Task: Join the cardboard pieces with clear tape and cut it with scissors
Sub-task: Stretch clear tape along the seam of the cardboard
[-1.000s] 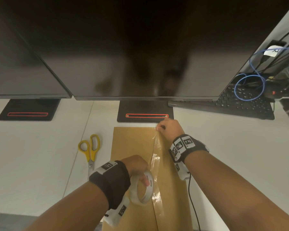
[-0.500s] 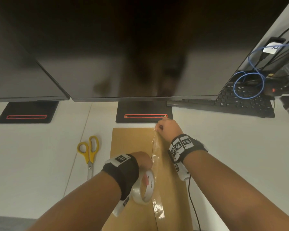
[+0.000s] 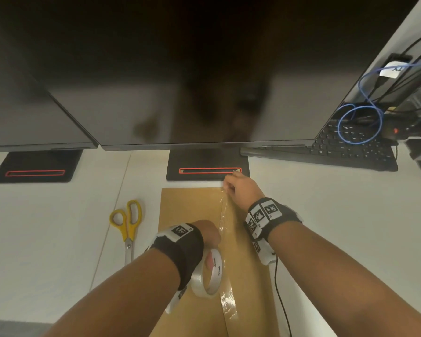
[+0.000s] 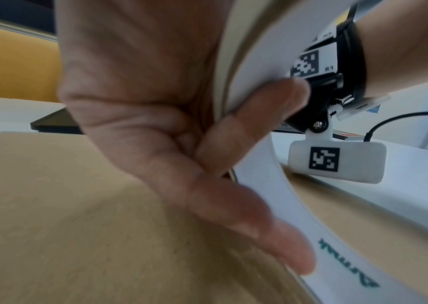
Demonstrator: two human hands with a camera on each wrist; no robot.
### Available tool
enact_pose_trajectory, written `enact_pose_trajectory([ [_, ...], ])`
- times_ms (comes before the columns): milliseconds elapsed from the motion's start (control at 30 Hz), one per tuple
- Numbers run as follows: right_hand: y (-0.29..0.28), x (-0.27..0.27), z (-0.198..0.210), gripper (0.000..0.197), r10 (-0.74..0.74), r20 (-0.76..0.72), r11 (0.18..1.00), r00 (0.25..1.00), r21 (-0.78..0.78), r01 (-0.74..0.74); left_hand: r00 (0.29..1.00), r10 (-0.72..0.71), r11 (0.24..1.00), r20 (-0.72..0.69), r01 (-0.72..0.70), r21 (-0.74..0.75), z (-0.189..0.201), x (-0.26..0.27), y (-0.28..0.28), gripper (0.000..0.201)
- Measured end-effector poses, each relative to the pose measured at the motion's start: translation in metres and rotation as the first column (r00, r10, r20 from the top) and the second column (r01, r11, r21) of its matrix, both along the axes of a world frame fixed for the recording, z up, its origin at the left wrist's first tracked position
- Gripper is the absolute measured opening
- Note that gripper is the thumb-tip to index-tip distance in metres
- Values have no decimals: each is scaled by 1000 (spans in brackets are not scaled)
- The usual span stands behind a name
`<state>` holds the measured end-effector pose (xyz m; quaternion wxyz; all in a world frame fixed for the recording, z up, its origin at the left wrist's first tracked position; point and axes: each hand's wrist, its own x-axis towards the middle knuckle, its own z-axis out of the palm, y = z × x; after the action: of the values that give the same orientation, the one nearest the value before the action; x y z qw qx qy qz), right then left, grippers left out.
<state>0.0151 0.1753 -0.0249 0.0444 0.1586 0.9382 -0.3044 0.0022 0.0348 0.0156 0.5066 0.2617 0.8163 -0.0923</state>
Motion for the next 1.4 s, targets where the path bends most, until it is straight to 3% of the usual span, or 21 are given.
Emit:
enact_pose_trajectory([
  [200,0,15,-4,14,74,82,997,994,-14,-73,999,-47,999,4,46,13,5,0,-1,32],
  [433,-12,29,-3,55,98,141,995,985,-37,-94,998,67,997,15,-67,43,6,1,-5,32],
  [667,-22,45,-4,90,150,166,985,975,64,-163,992,117,993,42,-119,27,7,3,-8,31],
  [933,-24,48,-8,86,226,167,957,960,143,-251,942,313,948,125,-318,22,1,3,-13,35],
  [1300,-27,56,-5,103,257,244,944,935,146,-297,925,349,933,154,-358,33,4,1,-13,25],
  [1400,-27,57,-2,103,257,255,947,932,128,-296,891,405,907,206,-420,34,-1,1,-19,28],
])
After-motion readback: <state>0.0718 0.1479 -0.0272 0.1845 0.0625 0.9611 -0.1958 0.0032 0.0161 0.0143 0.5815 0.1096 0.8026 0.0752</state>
